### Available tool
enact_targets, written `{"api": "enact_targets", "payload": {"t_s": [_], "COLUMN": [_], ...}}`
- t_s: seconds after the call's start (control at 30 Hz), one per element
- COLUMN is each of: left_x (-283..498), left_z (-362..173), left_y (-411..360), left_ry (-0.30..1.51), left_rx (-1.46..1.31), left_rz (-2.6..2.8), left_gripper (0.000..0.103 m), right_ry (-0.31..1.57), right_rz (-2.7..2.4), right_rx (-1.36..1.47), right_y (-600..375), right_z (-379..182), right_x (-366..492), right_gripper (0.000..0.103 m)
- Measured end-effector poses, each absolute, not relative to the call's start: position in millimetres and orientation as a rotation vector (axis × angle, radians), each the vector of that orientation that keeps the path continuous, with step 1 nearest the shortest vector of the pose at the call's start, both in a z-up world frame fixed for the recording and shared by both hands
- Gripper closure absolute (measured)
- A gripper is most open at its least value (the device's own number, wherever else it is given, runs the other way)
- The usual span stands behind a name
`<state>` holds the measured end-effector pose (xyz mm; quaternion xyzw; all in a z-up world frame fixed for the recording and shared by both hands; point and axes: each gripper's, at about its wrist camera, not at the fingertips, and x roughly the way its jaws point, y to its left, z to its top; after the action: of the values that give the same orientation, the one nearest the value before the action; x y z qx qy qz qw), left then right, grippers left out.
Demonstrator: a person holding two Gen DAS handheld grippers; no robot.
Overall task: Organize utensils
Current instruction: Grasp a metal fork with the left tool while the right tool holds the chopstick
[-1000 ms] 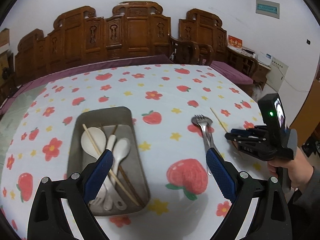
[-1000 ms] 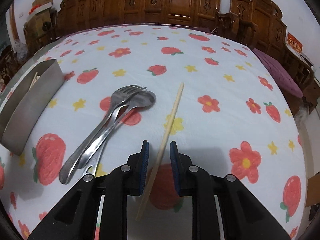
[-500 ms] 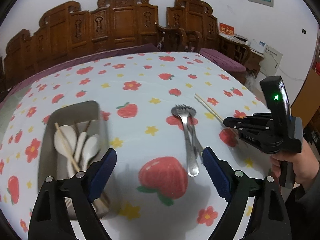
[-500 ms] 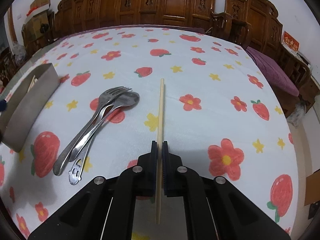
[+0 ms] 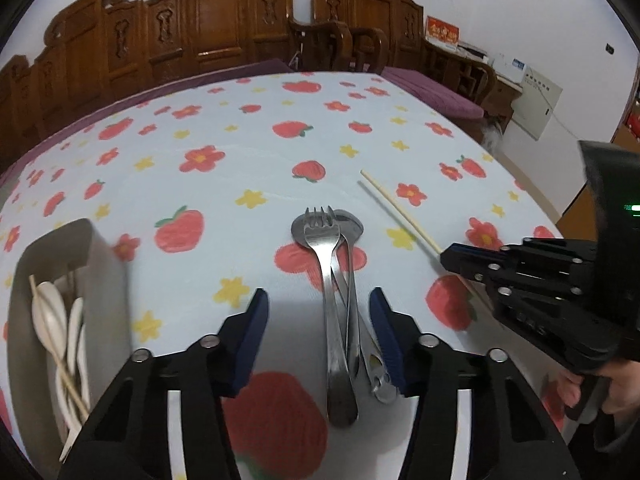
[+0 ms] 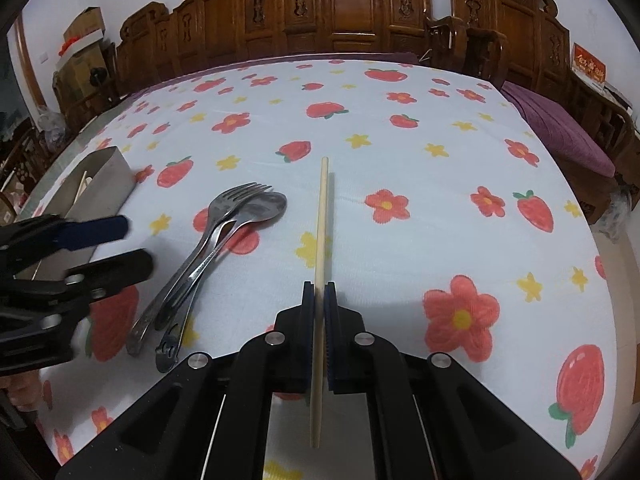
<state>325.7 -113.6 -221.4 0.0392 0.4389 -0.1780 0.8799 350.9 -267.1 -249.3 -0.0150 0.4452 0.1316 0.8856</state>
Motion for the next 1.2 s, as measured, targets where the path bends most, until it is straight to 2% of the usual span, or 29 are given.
{"api": "enact_targets", "payload": {"t_s": [0.07, 0.23, 0.7, 0.73, 0.77, 0.8, 1.2], "left_x": [330, 339, 347, 348, 349, 351, 356], "left_z": [-226, -240, -245, -244, -244, -246, -248], "left_y": [-116, -119, -126, -126, -127, -128, -130], "left_ry": [0.927, 0.964, 0.996, 0.998, 1.000, 1.018, 1.027], "left_rx": [0.087, 0.110, 0.121, 0.121, 0.125, 0.126, 0.150], "left_rz": [-0.367, -0.354, -0.357, -0.354, -0.353, -0.349, -0.321], "left_gripper": [0.066, 0.078, 0.079, 0.081, 0.094, 0.096, 0.096], "right_ry": [0.926, 0.929, 0.916, 0.915, 0.916, 0.916, 0.912], "right_rz": [0.278, 0.290, 0.301, 0.302, 0.302, 0.303, 0.312], "right_rx": [-0.024, -0.011, 0.004, 0.005, 0.006, 0.006, 0.010], "right_y": [-268, -268, -269, -269, -268, -269, -268], "right_z": [-249, -249, -245, -245, -245, -244, -243], "right_x": [351, 351, 348, 348, 348, 348, 347], "right_gripper": [0.097, 0.097, 0.097, 0.097, 0.097, 0.097, 0.097]}}
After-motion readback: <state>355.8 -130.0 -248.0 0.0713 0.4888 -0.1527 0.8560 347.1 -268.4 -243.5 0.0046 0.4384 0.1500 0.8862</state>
